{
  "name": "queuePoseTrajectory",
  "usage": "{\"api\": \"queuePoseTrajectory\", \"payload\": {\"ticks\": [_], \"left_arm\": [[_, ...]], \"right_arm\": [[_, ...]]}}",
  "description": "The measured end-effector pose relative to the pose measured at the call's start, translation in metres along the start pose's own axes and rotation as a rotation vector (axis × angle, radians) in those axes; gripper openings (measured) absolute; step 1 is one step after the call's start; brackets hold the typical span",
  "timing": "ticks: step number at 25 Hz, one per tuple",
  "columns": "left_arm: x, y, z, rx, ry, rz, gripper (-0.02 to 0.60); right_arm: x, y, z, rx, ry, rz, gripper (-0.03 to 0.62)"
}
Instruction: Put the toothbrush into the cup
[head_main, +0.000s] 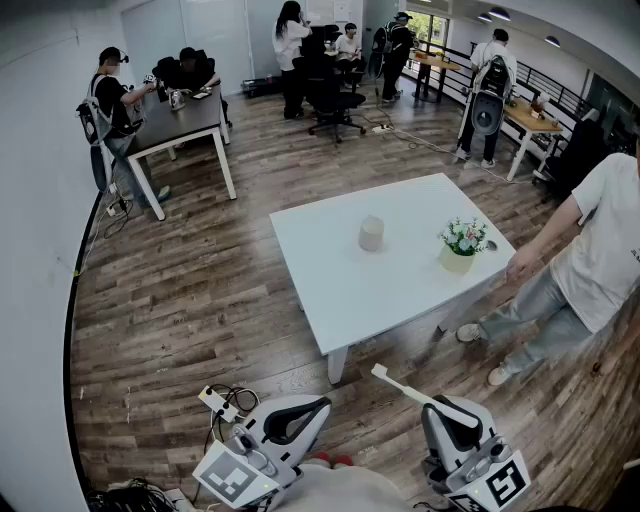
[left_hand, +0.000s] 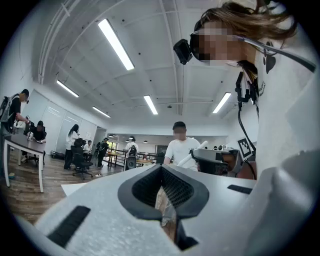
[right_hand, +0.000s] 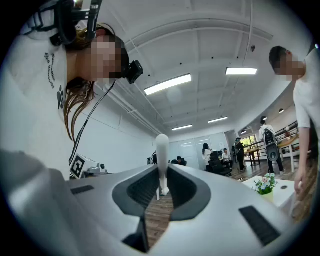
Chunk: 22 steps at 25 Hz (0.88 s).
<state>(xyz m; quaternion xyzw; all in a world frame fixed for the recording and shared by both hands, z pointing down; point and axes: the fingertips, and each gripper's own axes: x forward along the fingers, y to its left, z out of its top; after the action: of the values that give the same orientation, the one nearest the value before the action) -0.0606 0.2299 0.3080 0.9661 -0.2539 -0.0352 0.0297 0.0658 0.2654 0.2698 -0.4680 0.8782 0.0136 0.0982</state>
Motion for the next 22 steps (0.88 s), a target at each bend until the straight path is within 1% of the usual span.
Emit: {"api": "queuePoseTrajectory", "payload": {"ticks": [4,7,10,16,22], "left_arm": [[-0.012,-0.026,-0.002,-0.016,0.0,-0.009,0.008],[-0.02,-0.037,0.004,-0.005,-0.02,-0.018,0.008],[-0.032,-0.046,0.005,-0.01,-0.025,-0.012,0.008],[-0.046,-0.051,0.009,-0.002,-0.033,0.01,0.008],[-0.05,-0.052,0.01,-0.01,-0.035,0.006,0.008]], "right_arm": [[-0.022,0.016,0.005,-0.015,0.009,-0.008,0.058],[-0.03,0.028,0.009,-0.023,0.003,-0.009,0.058],[-0.035,0.038,0.011,-0.028,0.004,-0.013,0.058],[-0.038,0.051,0.011,-0.006,-0.006,0.001,0.058],[-0.041,0.057,0.017,-0.012,-0.024,-0.007,0.058]]}}
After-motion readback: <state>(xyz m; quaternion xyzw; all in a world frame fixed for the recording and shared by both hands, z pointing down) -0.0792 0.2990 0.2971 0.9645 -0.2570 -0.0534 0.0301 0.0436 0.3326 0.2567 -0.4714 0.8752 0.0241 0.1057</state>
